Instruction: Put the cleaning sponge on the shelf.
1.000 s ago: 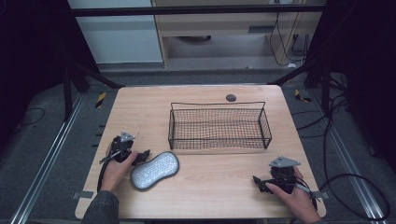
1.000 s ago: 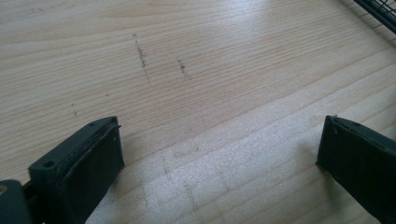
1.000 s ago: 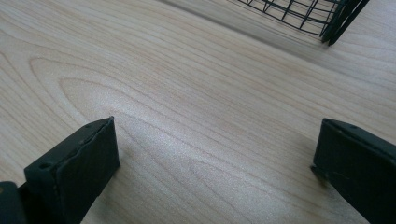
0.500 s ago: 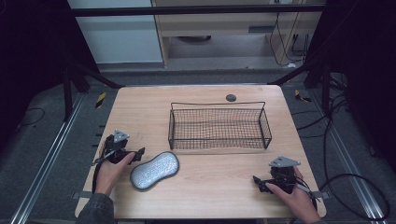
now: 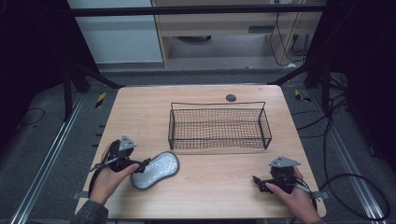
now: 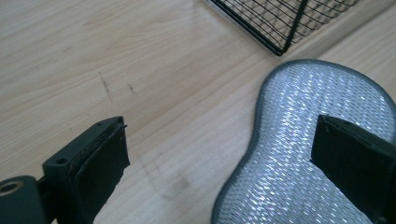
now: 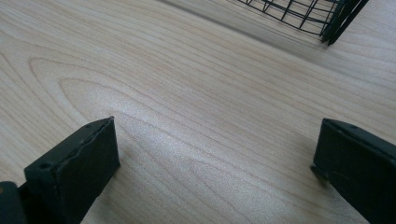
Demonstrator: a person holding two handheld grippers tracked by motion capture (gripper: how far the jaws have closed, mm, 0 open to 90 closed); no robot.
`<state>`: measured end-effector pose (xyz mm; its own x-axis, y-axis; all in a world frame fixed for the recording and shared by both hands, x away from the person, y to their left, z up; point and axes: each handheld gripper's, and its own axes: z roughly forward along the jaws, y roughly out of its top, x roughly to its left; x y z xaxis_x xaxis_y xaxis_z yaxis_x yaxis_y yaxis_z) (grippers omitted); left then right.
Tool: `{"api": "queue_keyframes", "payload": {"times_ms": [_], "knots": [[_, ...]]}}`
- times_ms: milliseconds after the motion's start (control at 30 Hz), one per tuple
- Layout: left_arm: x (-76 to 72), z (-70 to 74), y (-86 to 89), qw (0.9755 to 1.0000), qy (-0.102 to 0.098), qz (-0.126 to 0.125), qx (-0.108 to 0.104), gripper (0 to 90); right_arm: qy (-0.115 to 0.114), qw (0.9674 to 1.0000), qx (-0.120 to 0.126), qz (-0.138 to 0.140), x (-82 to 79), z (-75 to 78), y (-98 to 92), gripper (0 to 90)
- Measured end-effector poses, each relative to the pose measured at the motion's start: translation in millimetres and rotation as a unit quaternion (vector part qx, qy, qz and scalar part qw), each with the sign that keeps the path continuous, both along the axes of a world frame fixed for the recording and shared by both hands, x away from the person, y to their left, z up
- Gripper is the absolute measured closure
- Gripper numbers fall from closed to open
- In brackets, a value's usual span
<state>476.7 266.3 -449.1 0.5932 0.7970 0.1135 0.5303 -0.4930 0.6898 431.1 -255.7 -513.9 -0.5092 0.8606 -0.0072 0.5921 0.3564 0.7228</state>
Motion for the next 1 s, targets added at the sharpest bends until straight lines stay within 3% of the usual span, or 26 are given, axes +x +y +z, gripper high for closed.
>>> {"api": "queue_keyframes", "payload": {"times_ms": [100,467,533,833,933,1000], "knots": [[-6.3,4.5,-5.1,0.9999,0.011,-0.006,-0.006,3.0,0.000,1.0000,0.000,0.000,0.0,0.0,-0.1,0.3],[-11.7,7.4,-23.7,0.9975,0.044,-0.034,0.043,3.0,0.000,1.0000,0.000,0.000,-0.1,0.0,0.0,0.3],[-12.2,6.7,-29.5,0.9956,0.054,-0.047,0.059,3.0,0.000,1.0000,0.000,0.000,-0.1,0.0,0.0,0.3],[-13.1,0.5,-44.8,0.9906,0.076,-0.079,0.081,3.1,0.000,1.0000,0.000,0.000,-0.1,0.0,0.0,0.3],[-12.1,-2.7,-49.2,0.9876,0.088,-0.090,0.094,3.1,0.000,1.0000,0.000,0.000,-0.1,0.0,0.0,0.3],[-11.6,-3.8,-49.9,0.9872,0.091,-0.091,0.094,3.1,0.000,1.0000,0.000,0.000,-0.1,0.0,0.0,0.3]]}}
